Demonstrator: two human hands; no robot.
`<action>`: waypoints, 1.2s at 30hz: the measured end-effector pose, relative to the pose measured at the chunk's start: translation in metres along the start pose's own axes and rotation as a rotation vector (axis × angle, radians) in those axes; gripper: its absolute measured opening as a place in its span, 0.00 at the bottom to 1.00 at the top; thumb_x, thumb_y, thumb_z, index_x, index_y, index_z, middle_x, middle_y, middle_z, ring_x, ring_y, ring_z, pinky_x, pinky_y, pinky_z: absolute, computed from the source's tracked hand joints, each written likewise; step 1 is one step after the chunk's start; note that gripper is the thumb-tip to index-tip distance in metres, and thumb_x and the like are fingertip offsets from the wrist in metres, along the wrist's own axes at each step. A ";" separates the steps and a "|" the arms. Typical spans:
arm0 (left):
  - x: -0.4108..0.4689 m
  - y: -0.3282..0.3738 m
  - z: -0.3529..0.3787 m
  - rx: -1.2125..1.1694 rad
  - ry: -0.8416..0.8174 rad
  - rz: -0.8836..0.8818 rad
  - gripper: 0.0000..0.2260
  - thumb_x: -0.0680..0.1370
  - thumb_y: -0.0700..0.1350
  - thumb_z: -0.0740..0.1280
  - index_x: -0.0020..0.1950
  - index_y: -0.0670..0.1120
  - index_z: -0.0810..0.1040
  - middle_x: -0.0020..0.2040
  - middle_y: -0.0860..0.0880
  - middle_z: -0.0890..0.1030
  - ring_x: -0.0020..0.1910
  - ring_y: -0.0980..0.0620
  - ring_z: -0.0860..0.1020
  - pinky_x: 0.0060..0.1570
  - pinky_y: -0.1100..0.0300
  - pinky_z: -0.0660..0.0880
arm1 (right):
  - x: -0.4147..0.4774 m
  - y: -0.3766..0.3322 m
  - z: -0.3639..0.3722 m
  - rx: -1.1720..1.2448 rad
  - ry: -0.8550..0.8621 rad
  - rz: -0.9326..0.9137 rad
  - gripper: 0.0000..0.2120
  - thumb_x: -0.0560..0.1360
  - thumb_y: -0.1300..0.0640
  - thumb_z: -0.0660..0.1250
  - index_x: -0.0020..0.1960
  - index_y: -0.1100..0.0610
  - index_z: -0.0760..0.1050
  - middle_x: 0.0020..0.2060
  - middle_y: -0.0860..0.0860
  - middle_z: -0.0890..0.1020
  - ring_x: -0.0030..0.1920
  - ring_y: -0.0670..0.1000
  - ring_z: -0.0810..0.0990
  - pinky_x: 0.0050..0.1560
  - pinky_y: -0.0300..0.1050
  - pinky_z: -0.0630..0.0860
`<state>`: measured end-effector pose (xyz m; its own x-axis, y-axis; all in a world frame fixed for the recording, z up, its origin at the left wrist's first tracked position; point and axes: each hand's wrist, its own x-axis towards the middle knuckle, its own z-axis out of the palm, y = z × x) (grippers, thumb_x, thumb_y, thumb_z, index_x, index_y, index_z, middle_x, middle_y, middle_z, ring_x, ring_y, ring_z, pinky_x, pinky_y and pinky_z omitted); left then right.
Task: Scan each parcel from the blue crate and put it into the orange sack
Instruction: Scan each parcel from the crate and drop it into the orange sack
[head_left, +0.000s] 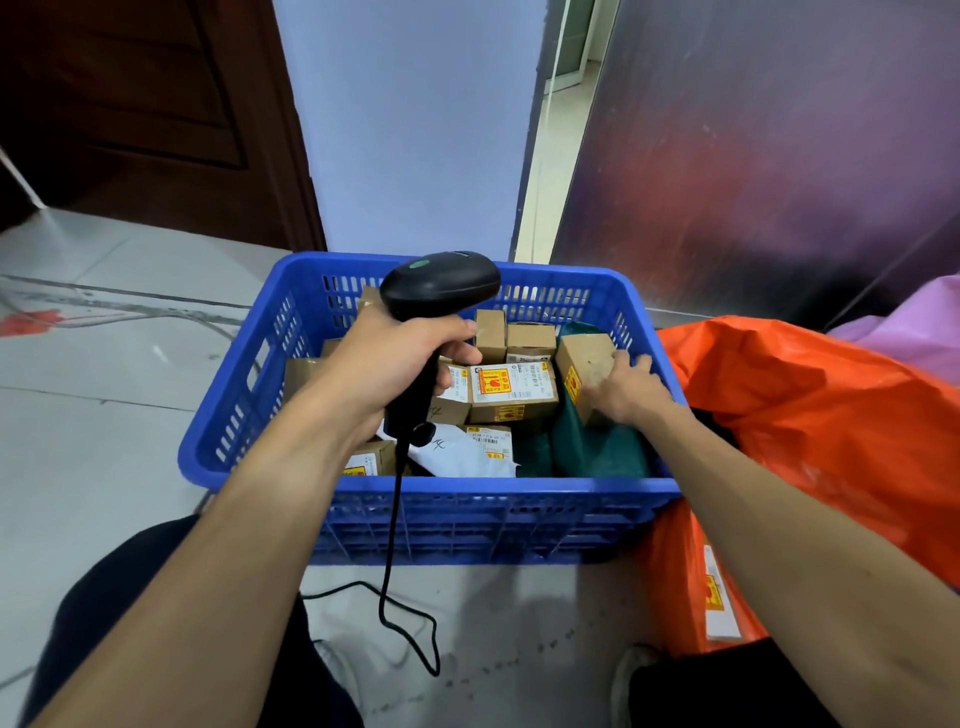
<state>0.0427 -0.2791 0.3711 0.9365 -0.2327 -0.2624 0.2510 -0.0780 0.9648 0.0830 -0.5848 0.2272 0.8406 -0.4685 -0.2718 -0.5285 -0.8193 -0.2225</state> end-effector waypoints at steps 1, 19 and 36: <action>-0.001 0.000 0.000 -0.003 0.002 -0.003 0.07 0.79 0.42 0.73 0.56 0.44 0.83 0.43 0.43 0.88 0.31 0.51 0.75 0.31 0.61 0.74 | -0.002 0.006 0.005 0.007 -0.038 0.008 0.37 0.80 0.40 0.62 0.80 0.59 0.55 0.76 0.65 0.61 0.73 0.70 0.65 0.72 0.65 0.66; -0.001 0.001 0.001 -0.128 0.091 0.145 0.13 0.79 0.54 0.74 0.61 0.51 0.83 0.49 0.47 0.89 0.52 0.48 0.87 0.58 0.48 0.82 | -0.066 -0.012 -0.102 0.456 0.051 -0.115 0.31 0.72 0.30 0.55 0.47 0.58 0.77 0.46 0.60 0.83 0.44 0.60 0.81 0.48 0.57 0.80; -0.064 -0.015 0.054 -0.352 0.044 0.065 0.13 0.79 0.45 0.75 0.63 0.47 0.84 0.54 0.43 0.88 0.45 0.49 0.85 0.51 0.53 0.79 | -0.200 0.038 -0.119 1.553 -0.232 -0.054 0.26 0.78 0.35 0.56 0.61 0.52 0.81 0.48 0.58 0.86 0.40 0.53 0.83 0.42 0.48 0.73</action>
<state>-0.0339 -0.3154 0.3730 0.9611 -0.1834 -0.2065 0.2520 0.2763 0.9275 -0.0910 -0.5612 0.3843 0.9031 -0.2727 -0.3319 -0.2226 0.3636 -0.9046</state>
